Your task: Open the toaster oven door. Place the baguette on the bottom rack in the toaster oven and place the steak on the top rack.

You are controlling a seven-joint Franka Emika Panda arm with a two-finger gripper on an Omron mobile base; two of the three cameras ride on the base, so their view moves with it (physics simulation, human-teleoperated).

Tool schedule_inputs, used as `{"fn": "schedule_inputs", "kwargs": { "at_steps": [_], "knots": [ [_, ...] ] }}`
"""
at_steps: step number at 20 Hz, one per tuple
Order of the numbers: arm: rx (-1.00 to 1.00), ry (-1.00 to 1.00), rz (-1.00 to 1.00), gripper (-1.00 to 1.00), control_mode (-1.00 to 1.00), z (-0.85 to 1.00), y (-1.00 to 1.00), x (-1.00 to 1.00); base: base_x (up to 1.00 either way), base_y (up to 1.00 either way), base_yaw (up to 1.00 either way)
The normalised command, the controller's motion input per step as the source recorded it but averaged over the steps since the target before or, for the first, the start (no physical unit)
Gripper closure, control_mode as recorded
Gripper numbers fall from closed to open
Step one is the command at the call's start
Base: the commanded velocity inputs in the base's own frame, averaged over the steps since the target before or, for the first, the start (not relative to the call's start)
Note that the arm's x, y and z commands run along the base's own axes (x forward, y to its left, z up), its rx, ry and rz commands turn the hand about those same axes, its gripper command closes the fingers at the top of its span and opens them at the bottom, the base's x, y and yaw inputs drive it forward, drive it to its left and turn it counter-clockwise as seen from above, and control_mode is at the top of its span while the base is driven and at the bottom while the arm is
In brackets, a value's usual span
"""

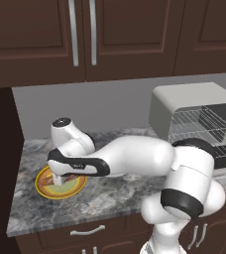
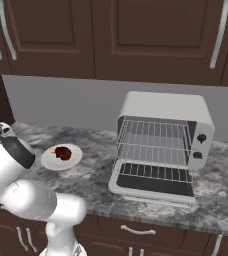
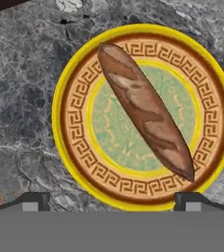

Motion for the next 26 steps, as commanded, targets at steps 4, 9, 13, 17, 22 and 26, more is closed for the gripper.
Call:
{"fn": "schedule_inputs", "kwargs": {
  "at_steps": [4,9,13,17,22,26],
  "knots": [
    [0.01,-0.05,0.02,-1.0,-1.0,-0.2,0.29,0.34,0.0,0.0,0.0],
    [0.0,-0.08,0.0,-1.0,-1.0,-0.21,0.37,0.41,0.0,0.0,0.0],
    [0.01,0.0,0.0,-1.0,-1.0,-0.29,0.28,0.45,0.0,0.0,0.0],
    [0.04,0.03,0.0,-1.0,-1.0,-0.29,0.21,0.36,0.0,0.0,0.0],
    [0.0,0.02,-0.01,-1.0,-1.0,-0.19,0.3,0.07,0.0,0.0,0.0],
    [0.0,0.01,-0.07,-1.0,-1.0,-0.17,0.3,-0.02,0.0,0.0,0.0]
  ]
}}
